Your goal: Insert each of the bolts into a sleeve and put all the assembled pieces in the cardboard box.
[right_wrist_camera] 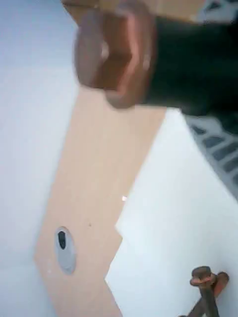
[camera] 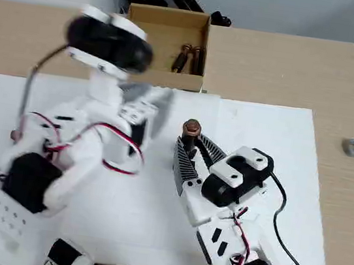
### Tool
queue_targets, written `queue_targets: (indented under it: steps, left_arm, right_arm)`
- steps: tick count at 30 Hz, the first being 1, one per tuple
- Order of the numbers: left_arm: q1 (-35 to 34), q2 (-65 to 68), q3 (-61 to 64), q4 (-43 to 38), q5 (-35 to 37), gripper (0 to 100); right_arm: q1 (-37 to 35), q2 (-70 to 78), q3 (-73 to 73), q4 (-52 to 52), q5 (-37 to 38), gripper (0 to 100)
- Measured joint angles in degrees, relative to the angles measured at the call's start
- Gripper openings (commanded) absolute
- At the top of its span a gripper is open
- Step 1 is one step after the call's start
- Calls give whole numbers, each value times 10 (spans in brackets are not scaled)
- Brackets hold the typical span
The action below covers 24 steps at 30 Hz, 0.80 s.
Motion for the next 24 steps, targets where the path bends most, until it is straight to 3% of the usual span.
queue_targets:
  steps: [10, 24]
  left_arm:
    - [-185, 0, -7, 57, -53, 5]
    - [-332, 0, -7, 200, -124, 5]
  right_arm:
    - [32, 237, -153, -55, 9, 3]
    - [101, 728, -331, -384, 9, 3]
